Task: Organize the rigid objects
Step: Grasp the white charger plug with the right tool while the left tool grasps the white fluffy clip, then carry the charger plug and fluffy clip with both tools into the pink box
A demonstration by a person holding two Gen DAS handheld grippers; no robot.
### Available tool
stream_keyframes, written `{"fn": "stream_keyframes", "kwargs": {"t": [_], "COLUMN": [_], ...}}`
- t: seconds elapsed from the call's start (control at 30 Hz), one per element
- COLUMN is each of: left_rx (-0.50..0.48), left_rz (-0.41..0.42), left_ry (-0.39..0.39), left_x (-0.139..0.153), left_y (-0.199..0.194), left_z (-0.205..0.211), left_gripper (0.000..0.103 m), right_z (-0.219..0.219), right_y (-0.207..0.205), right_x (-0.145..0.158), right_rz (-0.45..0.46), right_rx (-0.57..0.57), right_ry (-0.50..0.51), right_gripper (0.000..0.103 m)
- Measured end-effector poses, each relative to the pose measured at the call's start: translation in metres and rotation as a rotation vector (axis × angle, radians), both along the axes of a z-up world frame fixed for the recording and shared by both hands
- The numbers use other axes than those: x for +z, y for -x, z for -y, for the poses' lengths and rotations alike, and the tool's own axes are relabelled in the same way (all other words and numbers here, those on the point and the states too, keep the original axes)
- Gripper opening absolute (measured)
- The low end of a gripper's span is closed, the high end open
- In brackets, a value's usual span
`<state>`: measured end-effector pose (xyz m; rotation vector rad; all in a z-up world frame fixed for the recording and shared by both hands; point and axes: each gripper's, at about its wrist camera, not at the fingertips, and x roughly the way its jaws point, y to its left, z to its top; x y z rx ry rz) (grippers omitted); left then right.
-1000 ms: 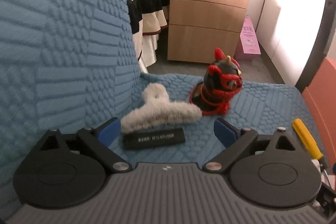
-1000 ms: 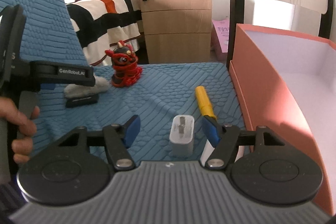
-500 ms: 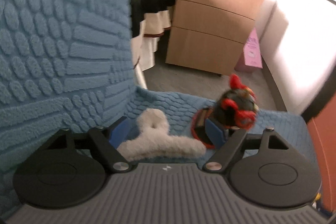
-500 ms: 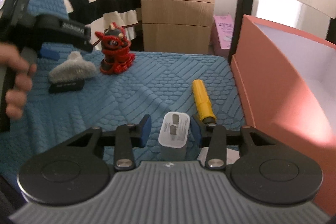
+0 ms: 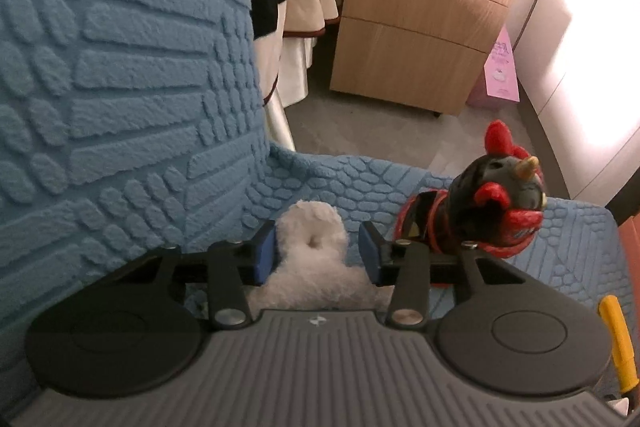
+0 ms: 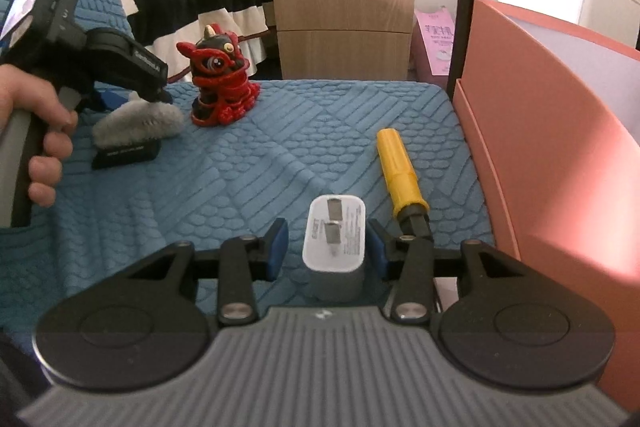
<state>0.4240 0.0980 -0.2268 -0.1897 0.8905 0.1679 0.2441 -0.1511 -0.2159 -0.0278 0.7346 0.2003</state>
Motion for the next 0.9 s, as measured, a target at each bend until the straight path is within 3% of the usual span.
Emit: {"fn": "stream_keyframes", "kwargs": {"t": [0.17, 0.27, 0.37, 0.57, 0.9], "left_rx": [0.018, 0.011, -0.010, -0.034, -0.092], "left_rz": [-0.011, -0.011, 0.001, 0.011, 0.009], "left_ry": [0.017, 0.024, -0.015, -0.005, 0.062], "left_x": [-0.007, -0.002, 0.004, 0.011, 0.022], "left_y": [0.001, 0.005, 0.010, 0.025, 0.074], "left_z": [-0.006, -0.006, 0.000, 0.010, 0.031], "left_gripper": [0.039, 0.038, 0.038, 0.037, 0.037], "right_z": [-0.002, -0.002, 0.000, -0.002, -0.007], "right_y": [-0.004, -0.006, -0.007, -0.001, 0.010], "right_x": [-0.003, -0.003, -0.001, 0.003, 0.016], "right_rz": [0.013, 0.011, -0.005, -0.019, -0.016], "right_rx": [0.012, 0.005, 0.019, 0.066, 0.100], "right_ry": [0.010, 0.019, 0.012, -0.020, -0.047], "right_gripper": [0.045, 0.031, 0.030, 0.030, 0.030]}}
